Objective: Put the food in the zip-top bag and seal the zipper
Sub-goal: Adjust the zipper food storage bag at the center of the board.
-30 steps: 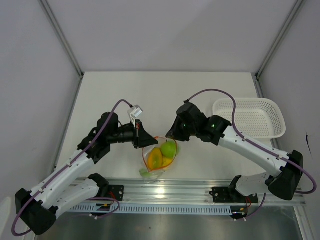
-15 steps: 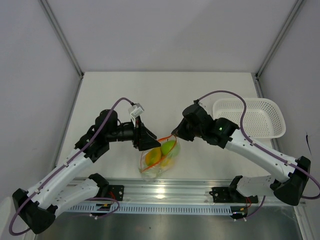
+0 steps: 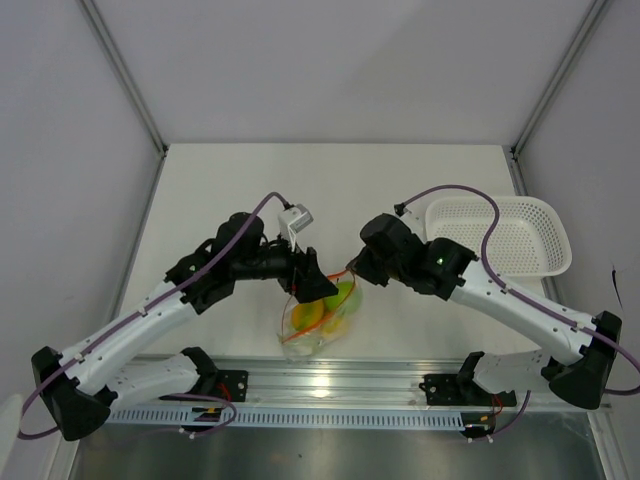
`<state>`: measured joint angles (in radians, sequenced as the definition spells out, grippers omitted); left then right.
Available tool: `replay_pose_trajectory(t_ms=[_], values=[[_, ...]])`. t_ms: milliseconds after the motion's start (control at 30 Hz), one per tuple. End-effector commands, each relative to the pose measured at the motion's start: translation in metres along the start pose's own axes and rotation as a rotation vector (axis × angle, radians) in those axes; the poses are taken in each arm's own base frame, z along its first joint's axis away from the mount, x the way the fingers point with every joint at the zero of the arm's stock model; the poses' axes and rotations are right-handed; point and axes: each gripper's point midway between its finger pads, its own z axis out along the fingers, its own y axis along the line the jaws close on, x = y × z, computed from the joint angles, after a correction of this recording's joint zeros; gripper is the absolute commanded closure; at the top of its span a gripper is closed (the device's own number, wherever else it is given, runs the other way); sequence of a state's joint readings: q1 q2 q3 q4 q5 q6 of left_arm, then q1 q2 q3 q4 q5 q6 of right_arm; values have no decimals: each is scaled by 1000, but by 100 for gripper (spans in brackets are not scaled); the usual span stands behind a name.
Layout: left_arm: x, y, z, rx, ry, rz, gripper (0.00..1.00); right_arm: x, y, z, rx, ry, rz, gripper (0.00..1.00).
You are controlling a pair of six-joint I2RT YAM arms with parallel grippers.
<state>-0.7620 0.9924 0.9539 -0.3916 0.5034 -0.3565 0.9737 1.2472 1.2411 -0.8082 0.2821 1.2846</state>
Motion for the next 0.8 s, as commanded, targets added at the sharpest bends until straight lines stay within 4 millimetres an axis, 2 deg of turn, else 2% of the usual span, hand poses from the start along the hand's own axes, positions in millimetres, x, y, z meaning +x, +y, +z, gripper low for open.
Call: replay_pose_trajectory(t_ms=[0,33,167,367,400,533,767], values=[[-15,9,-3,-137,-68,55,5,-15,18,-8,-27,-67,55,100],[-13,8,-2,-143,-65,50,0,-17,22,-10,-33,-72,55,100],[-11,0,3,-181,-29,62,1,-16,22,-7,-20,-71,53,100],[-4,-12,6,-136,-35,63,0,-17,19,-6,-16,-76,54,100],[-9,-17,3,-121,-61,64,1,-16,19,-5,-14,-74,53,100],[-2,-15,8,-130,-36,60,0,-15,19,-6,-17,-74,56,100],[8,2,17,-235,13,41,0,-16,19,-6,-16,-76,65,100]])
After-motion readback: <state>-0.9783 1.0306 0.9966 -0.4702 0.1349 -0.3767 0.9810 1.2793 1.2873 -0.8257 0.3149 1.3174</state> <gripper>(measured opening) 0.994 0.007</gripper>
